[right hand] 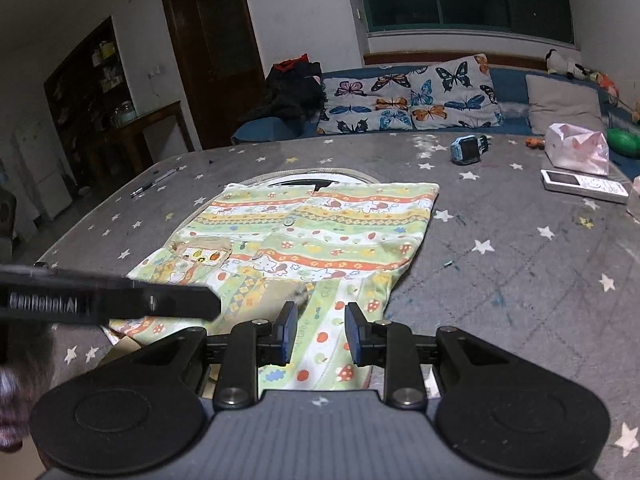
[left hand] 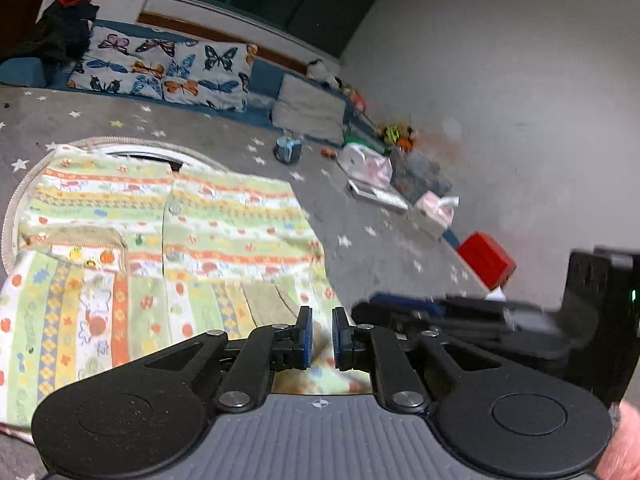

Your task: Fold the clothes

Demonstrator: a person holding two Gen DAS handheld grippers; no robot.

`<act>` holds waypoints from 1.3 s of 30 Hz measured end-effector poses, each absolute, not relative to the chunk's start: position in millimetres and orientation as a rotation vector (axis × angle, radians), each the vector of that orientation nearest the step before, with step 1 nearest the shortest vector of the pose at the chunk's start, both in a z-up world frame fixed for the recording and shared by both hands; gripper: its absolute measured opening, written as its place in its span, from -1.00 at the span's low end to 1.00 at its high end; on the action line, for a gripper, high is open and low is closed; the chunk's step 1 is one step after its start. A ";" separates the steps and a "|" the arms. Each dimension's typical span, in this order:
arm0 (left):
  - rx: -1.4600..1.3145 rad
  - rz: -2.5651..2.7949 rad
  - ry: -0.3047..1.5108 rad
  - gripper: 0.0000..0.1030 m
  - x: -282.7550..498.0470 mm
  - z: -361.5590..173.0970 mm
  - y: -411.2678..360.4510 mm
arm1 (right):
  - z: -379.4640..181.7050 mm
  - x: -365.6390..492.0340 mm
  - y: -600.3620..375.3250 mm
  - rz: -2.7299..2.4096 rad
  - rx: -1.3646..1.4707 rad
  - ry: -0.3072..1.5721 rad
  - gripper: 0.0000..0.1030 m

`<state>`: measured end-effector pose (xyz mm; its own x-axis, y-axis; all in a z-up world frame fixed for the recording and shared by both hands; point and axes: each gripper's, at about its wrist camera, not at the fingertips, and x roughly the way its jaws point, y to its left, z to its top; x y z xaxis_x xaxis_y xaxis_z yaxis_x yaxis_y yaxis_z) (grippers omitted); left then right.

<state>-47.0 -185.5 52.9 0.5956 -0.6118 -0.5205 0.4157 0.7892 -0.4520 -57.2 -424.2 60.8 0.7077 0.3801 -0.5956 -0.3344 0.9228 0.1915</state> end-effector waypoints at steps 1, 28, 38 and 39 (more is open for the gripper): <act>-0.293 -0.606 0.713 -0.75 -49.1 53.3 -182.7 | 59.6 -55.0 -422.0 0.403 0.076 0.683 -0.51; -0.245 -0.263 0.669 -0.68 -22.2 49.2 -67.3 | 41.6 -12.8 -378.8 0.388 0.010 0.709 -0.87; -0.173 -0.228 0.737 -0.68 4.1 25.2 -72.9 | 38.8 -11.1 -374.8 0.397 -0.046 0.748 -0.70; -0.175 -0.230 0.735 -0.68 3.0 26.2 -72.9 | 40.9 -12.9 -373.8 0.412 -0.047 0.745 -0.69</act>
